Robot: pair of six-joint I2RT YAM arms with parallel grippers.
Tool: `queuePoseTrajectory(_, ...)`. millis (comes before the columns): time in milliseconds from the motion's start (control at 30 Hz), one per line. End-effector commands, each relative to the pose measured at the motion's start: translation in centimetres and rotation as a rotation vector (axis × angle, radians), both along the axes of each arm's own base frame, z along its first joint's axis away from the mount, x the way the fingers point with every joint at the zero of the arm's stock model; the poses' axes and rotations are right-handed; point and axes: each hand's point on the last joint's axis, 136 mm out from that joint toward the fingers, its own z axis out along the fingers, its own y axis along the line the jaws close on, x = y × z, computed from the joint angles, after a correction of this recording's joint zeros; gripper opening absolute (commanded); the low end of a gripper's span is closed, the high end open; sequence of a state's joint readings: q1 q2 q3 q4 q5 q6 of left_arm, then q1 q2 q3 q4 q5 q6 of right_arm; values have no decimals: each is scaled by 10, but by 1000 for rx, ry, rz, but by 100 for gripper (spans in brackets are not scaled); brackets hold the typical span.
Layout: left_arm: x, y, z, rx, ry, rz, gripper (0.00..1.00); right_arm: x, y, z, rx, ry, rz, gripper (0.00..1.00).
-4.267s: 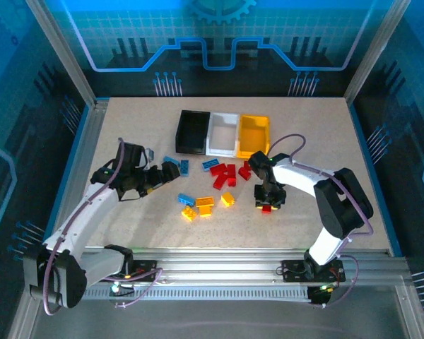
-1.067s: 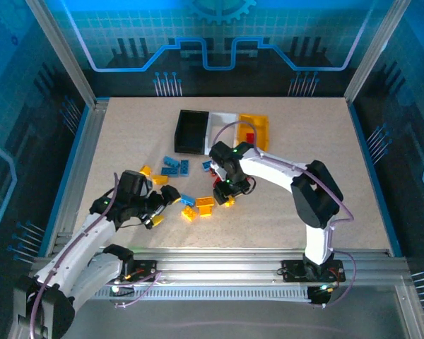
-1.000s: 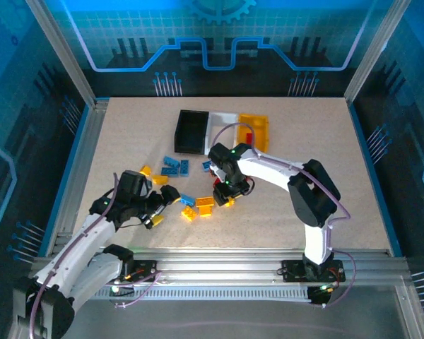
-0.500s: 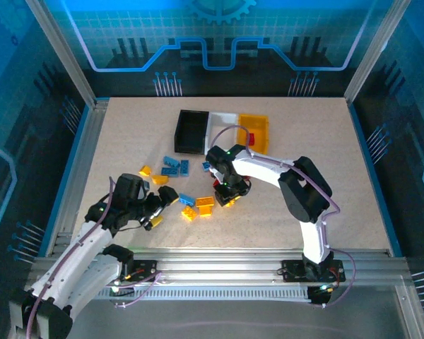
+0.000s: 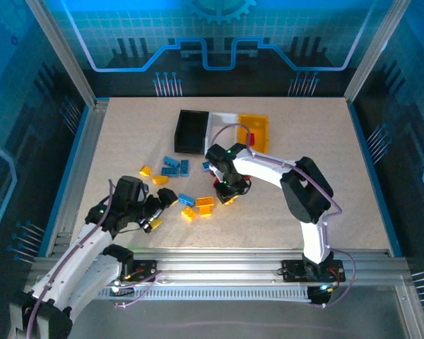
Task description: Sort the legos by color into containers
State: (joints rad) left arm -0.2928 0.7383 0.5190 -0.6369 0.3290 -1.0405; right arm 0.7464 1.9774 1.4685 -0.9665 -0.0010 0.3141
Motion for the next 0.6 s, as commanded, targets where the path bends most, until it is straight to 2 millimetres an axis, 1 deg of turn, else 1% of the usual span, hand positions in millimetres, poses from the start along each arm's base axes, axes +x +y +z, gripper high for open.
queuePoseTrajectory(0,2,-1,-1,2,-8,3,99,11,7,40,101,-41,-62,35)
queuePoseTrajectory(200,6,-2,1,0,-17,1,99,20,3,71,225,-38,-166,34)
queuePoseTrajectory(333,12,-5,4,-9,-25,-5,99,27,2,94,368,-17,-248,34)
queuePoseTrajectory(433,16,-8,7,-10,-30,-16,99,36,4,114,503,9,-315,34)
queuePoseTrajectory(567,16,-9,9,-11,-34,-28,99,56,6,138,662,34,-401,34)
